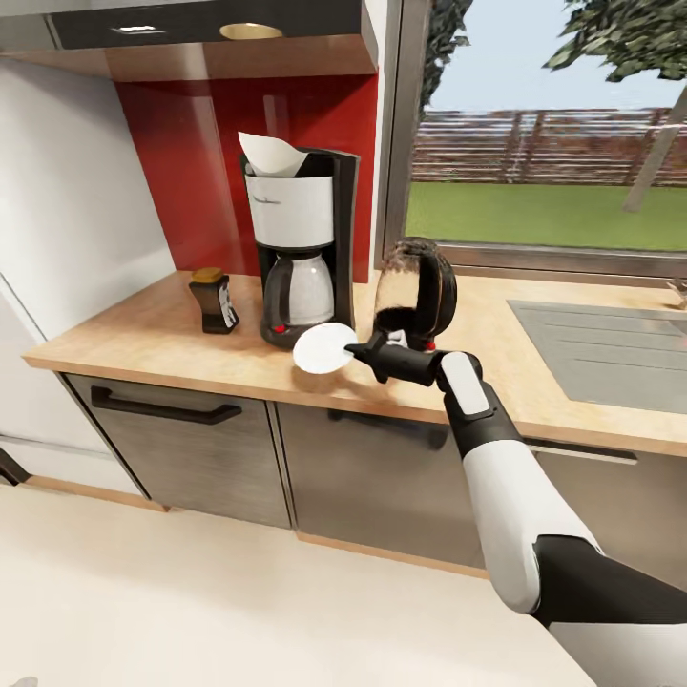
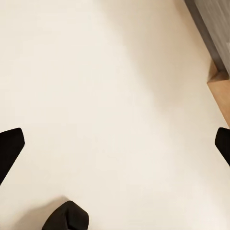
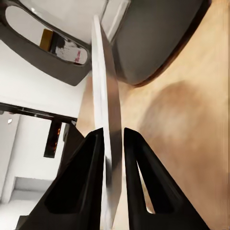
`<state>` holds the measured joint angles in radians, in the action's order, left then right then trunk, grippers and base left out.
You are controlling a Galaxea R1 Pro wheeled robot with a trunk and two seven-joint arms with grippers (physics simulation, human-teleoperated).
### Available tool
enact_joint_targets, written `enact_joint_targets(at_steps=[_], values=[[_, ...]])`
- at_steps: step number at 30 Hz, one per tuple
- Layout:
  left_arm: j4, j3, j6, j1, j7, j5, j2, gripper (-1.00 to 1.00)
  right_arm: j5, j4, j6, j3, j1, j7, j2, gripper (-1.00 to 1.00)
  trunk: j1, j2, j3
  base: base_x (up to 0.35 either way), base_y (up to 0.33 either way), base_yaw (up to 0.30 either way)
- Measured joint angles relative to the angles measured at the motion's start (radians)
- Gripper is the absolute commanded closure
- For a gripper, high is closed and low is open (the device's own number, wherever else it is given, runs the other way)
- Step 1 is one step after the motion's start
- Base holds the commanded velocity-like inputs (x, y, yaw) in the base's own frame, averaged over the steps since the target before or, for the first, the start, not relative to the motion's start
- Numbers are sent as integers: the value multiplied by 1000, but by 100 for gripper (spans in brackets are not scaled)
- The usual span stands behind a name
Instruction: Set up a coffee station on the kitchen countertop: keep the coffee maker on the countertop, move the bottle of coffee from the kitchen shelf to the counter next to the coffee maker, place a paper coffee filter on top of the coffee maker, put the saucer next to the coffee maker with the coffee cup on the saucer, and place the electric kettle next to the coffee maker.
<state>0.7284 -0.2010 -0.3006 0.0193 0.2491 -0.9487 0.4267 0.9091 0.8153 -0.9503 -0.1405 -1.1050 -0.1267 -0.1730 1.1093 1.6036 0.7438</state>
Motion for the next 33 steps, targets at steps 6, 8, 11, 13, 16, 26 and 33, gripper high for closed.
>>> enact_joint_targets(at_steps=[6, 8, 11, 13, 16, 26, 33], values=[[0, 0, 0, 0, 0, 0, 0, -100, -1, -2, 1, -9, 0, 13, 0, 100, 0, 0, 0, 0, 0, 0], [0, 0, 0, 0, 0, 0, 0, -100, -1, -4, 1, -9, 0, 18, 0, 100, 0, 0, 0, 0, 0, 0], [0, 0, 0, 0, 0, 0, 0, -100, -9, -9, 2, -22, 0, 78, 0, 100, 0, 0, 0, 0, 0, 0], [0, 0, 0, 0, 0, 0, 0, -100, -9, -10, 2, -30, 0, 112, 0, 100, 0, 0, 0, 0, 0, 0], [0, 0, 0, 0, 0, 0, 0, -100, -11, -11, 1, -36, 0, 140, 0, 100, 0, 0, 0, 0, 0, 0], [0, 0, 0, 0, 0, 0, 0, -100, -11, -12, 3, -38, 0, 153, 0, 100, 0, 0, 0, 0, 0, 0], [0, 0, 0, 0, 0, 0, 0, -100, -9, -12, 3, -37, 0, 154, 0, 100, 0, 0, 2, 0, 0, 0]])
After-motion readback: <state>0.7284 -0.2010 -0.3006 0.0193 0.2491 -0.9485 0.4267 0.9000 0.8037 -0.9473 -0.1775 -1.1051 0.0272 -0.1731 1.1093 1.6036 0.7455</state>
